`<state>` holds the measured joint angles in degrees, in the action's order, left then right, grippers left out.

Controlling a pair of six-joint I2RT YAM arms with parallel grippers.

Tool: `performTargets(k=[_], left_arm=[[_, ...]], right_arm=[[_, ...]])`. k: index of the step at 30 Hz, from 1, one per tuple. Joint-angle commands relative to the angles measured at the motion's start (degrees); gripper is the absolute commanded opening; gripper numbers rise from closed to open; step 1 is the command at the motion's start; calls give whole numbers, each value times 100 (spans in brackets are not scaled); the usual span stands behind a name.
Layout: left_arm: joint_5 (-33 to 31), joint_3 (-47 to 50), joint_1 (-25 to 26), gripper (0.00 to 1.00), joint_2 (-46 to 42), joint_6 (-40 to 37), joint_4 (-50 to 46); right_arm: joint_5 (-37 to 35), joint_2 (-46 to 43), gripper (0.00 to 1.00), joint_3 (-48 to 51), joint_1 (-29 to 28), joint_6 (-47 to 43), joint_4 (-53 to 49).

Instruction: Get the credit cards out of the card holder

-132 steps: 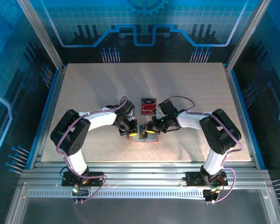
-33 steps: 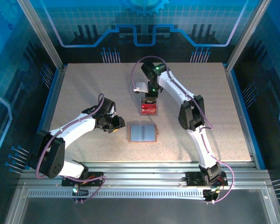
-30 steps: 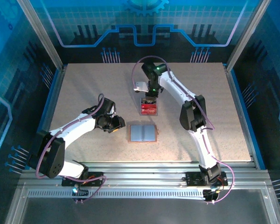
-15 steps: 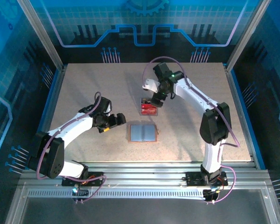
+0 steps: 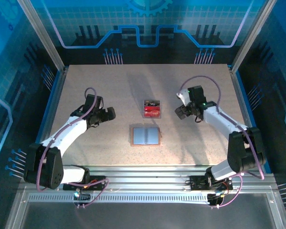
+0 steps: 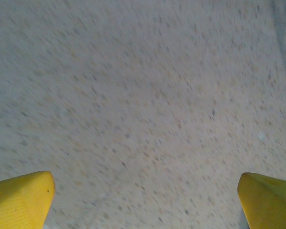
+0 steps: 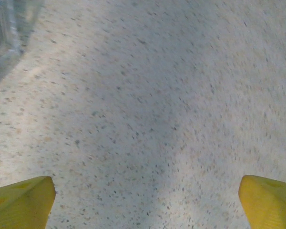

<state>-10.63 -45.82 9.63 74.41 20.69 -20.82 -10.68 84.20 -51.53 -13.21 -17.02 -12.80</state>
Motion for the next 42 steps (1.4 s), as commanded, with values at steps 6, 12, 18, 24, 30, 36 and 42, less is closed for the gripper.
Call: performTargets(k=[6,12,18,24,30,36,42], left_arm=[[-1333,878,-101,99,-123,-1444,2077],[-1214,1610,-217,99,246,-1746,4114],[-545,1907,-478,99,686,-1984,5669],[237,2311,-849,99,1351,-2027,7160],[404,2391,-901,99,1440,-2047,7365],[354,2418,-813,99,1455,-2153,7462],[373,2464,-769,99,1450,-2192,7514]], right_arm=[[-10,-362,100,1825,687,1244,3315],[37,-345,100,2369,820,1421,4613],[680,325,100,2934,847,1503,6448],[558,364,100,3090,810,1510,6743],[586,412,100,2911,871,1569,6467],[589,404,100,2911,870,1557,6450],[558,413,100,2903,872,1574,6450]])
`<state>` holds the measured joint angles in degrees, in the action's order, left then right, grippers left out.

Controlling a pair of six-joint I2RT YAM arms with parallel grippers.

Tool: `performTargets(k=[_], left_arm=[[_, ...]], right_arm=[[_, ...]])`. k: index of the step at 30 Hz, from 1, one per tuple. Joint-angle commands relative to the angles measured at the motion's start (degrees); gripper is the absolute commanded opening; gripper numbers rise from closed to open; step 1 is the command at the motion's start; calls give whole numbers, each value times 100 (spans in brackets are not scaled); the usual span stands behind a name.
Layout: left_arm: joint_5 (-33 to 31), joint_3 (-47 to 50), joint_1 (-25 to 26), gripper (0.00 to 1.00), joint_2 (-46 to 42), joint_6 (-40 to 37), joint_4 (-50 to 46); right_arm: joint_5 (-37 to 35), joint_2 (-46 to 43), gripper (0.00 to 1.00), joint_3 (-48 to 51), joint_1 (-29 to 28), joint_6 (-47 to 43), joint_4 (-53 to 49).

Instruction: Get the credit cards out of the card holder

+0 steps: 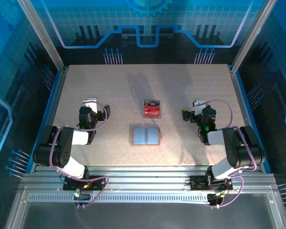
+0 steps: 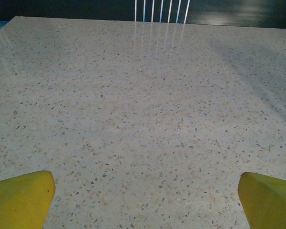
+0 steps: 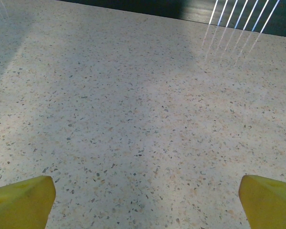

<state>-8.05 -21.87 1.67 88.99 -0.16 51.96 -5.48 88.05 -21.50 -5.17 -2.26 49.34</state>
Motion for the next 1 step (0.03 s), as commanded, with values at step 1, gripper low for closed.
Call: performTargets(k=[1], left_arm=[[120,63,26,99,-13,-111,235]], right_arm=[[4,15,100,-44,60,99,314]])
